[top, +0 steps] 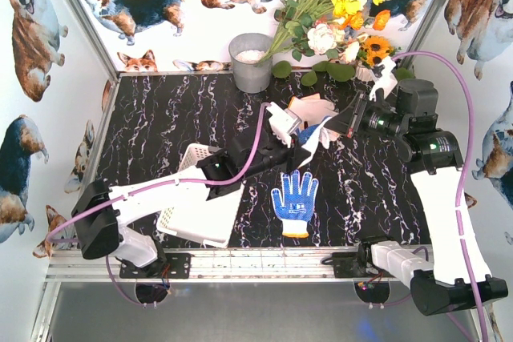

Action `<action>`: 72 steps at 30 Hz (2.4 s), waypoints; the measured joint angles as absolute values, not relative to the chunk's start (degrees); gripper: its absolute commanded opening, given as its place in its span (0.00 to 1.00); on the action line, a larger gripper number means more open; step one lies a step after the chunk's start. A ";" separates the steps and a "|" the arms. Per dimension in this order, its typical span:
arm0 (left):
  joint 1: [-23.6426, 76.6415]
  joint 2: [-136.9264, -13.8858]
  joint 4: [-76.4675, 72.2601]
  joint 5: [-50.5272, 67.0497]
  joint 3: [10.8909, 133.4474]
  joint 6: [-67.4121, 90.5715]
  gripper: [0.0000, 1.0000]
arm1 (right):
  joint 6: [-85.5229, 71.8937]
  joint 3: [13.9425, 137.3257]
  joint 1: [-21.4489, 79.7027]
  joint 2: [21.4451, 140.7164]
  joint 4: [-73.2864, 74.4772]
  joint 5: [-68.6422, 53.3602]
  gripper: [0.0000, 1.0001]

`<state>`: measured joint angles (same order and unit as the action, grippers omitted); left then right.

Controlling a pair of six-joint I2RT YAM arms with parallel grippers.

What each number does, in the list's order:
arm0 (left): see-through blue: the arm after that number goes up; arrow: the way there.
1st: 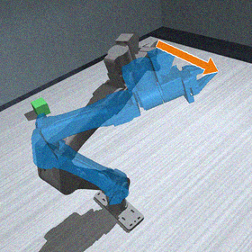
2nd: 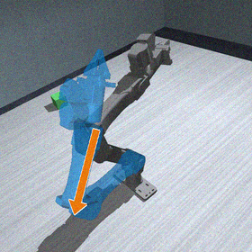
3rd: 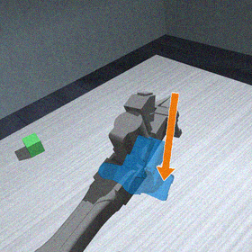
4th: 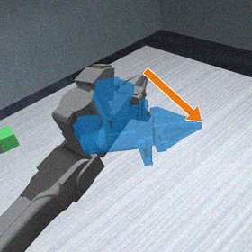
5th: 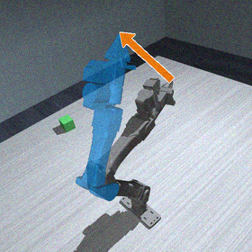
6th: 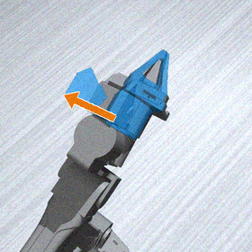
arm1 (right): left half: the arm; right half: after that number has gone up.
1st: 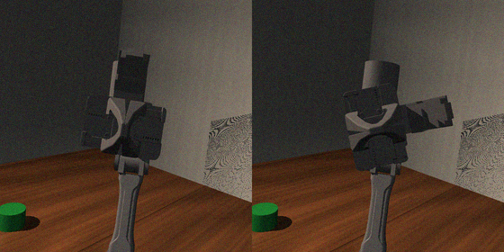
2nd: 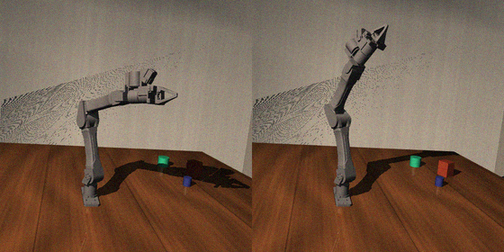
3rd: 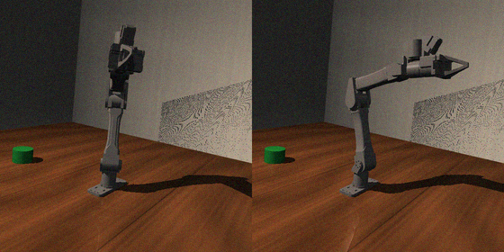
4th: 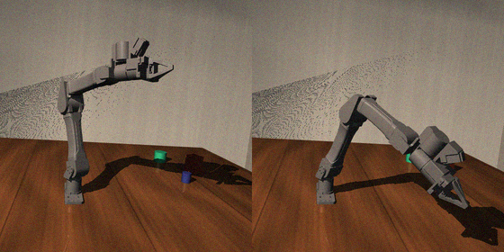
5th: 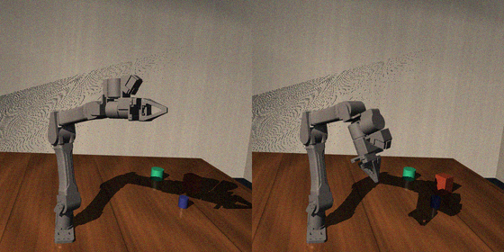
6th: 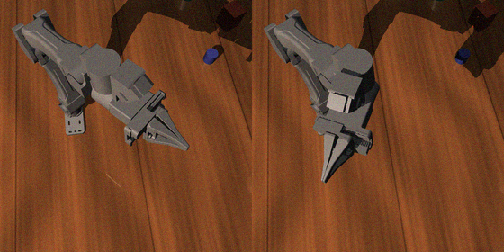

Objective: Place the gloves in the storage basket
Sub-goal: Pick up the glove from the center of the board.

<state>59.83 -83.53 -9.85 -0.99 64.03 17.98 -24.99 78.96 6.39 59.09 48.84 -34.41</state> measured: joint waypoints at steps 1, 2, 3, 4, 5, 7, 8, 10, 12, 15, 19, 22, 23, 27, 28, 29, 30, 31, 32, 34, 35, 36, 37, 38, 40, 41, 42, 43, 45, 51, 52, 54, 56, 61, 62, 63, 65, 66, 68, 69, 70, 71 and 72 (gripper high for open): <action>59.83 -83.33 -8.99 -1.89 63.92 18.11 0.06 | -24.62 78.76 6.39 59.00 49.56 -33.47 0.00; 59.83 -83.07 -7.94 -2.92 63.83 18.20 0.04 | -24.27 78.15 6.39 58.78 49.71 -32.60 0.00; 59.83 -82.81 -6.70 -3.95 63.81 18.17 0.01 | -24.10 77.25 6.39 58.43 49.84 -31.75 0.00; 59.83 -82.52 -5.50 -4.93 63.83 18.11 0.00 | -24.05 76.05 6.42 57.98 49.93 -31.00 0.00; 59.83 -82.37 -4.21 -5.78 63.88 17.98 0.00 | -24.10 74.72 6.42 57.58 50.02 -30.26 0.00; 59.83 -82.35 -0.75 -7.49 64.47 17.58 0.00 | -24.47 71.61 6.44 56.88 49.93 -28.99 0.00; 59.83 -82.43 1.23 -8.29 64.97 17.26 0.00 | -24.88 70.19 6.44 56.66 50.02 -28.38 0.02; 59.83 -82.72 4.93 -9.78 66.30 16.69 0.00 | -25.93 67.81 6.44 56.58 50.00 -27.16 0.06; 59.90 -83.53 8.56 -11.64 68.60 16.29 0.00 | -27.27 65.95 6.57 56.58 49.91 -25.91 0.12; 59.90 -84.77 11.88 -13.34 71.31 16.14 0.00 | -29.32 64.23 6.63 56.23 49.10 -24.56 0.29; 59.24 -86.83 15.33 -11.20 74.11 17.93 0.00 | -31.59 62.43 6.63 55.75 47.92 -23.33 0.55; 58.54 -89.36 17.34 -7.62 76.77 21.43 0.00 | -32.69 61.58 6.63 55.75 47.72 -22.50 0.68; 58.30 -90.26 17.87 -6.46 77.65 22.85 0.00 | -33.23 61.34 6.63 55.72 47.72 -22.44 0.71; 56.55 -92.60 18.65 -1.19 78.83 30.52 0.00 | -36.40 59.31 6.63 54.78 47.05 -24.01 0.79; 55.79 -92.86 18.11 0.56 78.65 32.99 0.00 | -37.58 58.57 6.63 54.24 46.76 -24.88 0.80; 54.87 -92.95 17.02 2.22 78.19 35.53 0.00 | -38.48 58.11 6.63 53.76 46.68 -25.76 0.80; 53.98 -92.95 15.73 3.51 77.62 37.91 0.00 | -39.35 57.78 6.63 53.32 46.44 -26.61 0.81; 53.15 -92.92 14.20 4.43 76.99 40.36 0.00 | -40.21 57.49 6.63 52.77 46.11 -27.64 0.82; 52.51 -92.92 12.91 5.04 76.38 42.52 0.00 | -40.77 57.36 6.63 52.34 46.04 -28.47 0.82; 51.53 -92.90 11.25 5.13 75.53 46.78 0.00 | -41.34 57.17 6.63 51.29 45.65 -29.95 0.83; 51.33 -92.84 10.55 4.91 75.18 49.01 0.00 | -41.56 56.93 6.63 50.78 45.28 -30.65 0.82; 51.29 -92.64 9.76 4.67 74.76 51.29 0.00 | -41.80 56.53 6.63 50.28 44.73 -31.51 0.83; 51.31 -92.31 8.69 4.56 74.08 53.78 0.00 | -42.30 56.10 6.63 49.89 44.38 -32.38 0.82; 51.33 -91.81 7.31 4.43 73.12 56.29 0.00 | -43.00 55.37 6.63 49.52 43.57 -33.47 0.81; 51.42 -90.35 3.55 4.08 70.13 62.19 0.00 | -45.58 53.01 6.63 48.82 41.01 -35.70 0.81; 51.42 -89.82 2.02 3.90 68.88 64.58 0.00 | -47.13 51.57 6.63 48.45 39.44 -36.58 0.80; 51.42 -89.36 0.62 3.70 67.68 66.81 0.00 | -48.82 49.71 6.63 47.90 37.54 -37.43 0.80; 51.42 -89.06 -0.56 3.53 66.70 68.97 0.00 | -50.70 48.05 6.63 47.33 36.03 -38.00 0.79; 51.42 -88.75 -3.18 2.92 65.04 72.90 0.00 | -55.05 44.40 6.63 45.89 32.18 -39.18 0.77; 51.46 -87.11 -8.23 0.34 61.47 79.72 0.00 | -65.25 39.29 6.63 45.06 21.12 -41.91 0.57; 51.46 -86.83 -8.80 0.16 61.21 80.36 0.00 | -66.50 38.79 6.63 45.08 19.51 -42.15 0.54; 51.46 -86.50 -10.17 -0.36 60.88 81.58 0.00 | -69.14 37.85 6.63 45.21 16.45 -42.46 0.48; 51.46 -86.46 -11.79 -0.58 60.69 82.67 0.00 | -70.94 37.21 6.63 45.50 14.17 -42.65 0.45; 51.57 -86.46 -14.44 -0.69 60.45 84.31 0.00 | -75.07 35.86 6.85 46.57 9.02 -43.00 0.35; 51.57 -86.46 -14.66 -0.71 60.45 84.44 0.00 | -75.20 35.81 6.92 46.70 8.67 -43.09 0.33; 51.57 -86.46 -14.85 -0.71 60.45 84.55 0.00 | -75.75 35.77 7.09 46.94 8.05 -43.24 0.29; 51.64 -86.46 -15.35 -0.73 60.45 84.86 0.00 | -76.79 35.77 7.42 47.55 6.28 -43.57 0.19; 51.66 -86.46 -15.53 -0.73 60.45 84.97 0.00 | -77.32 35.77 7.57 47.79 5.41 -43.77 0.13; 51.68 -86.46 -15.79 -0.82 60.38 85.12 0.00 | -78.26 35.77 7.90 48.23 3.79 -44.07 0.01; 51.66 -86.46 -15.90 -0.89 60.36 85.14 0.00 | -78.59 35.77 7.97 48.40 3.14 -44.25 0.00; 51.66 -86.46 -16.14 -0.95 60.20 85.14 0.04 | -78.78 35.77 8.05 48.49 2.70 -44.38 0.00; 51.66 -86.43 -16.45 -1.13 59.94 85.12 0.12 | -78.98 35.77 8.05 48.51 2.50 -44.42 0.00; 51.66 -86.39 -16.58 -1.26 59.59 85.06 0.20 | -79.11 35.77 8.05 48.51 2.37 -44.58 0.00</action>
<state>51.66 -86.39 -16.58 -1.26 59.59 85.06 -79.11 35.77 8.05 48.51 2.37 -44.58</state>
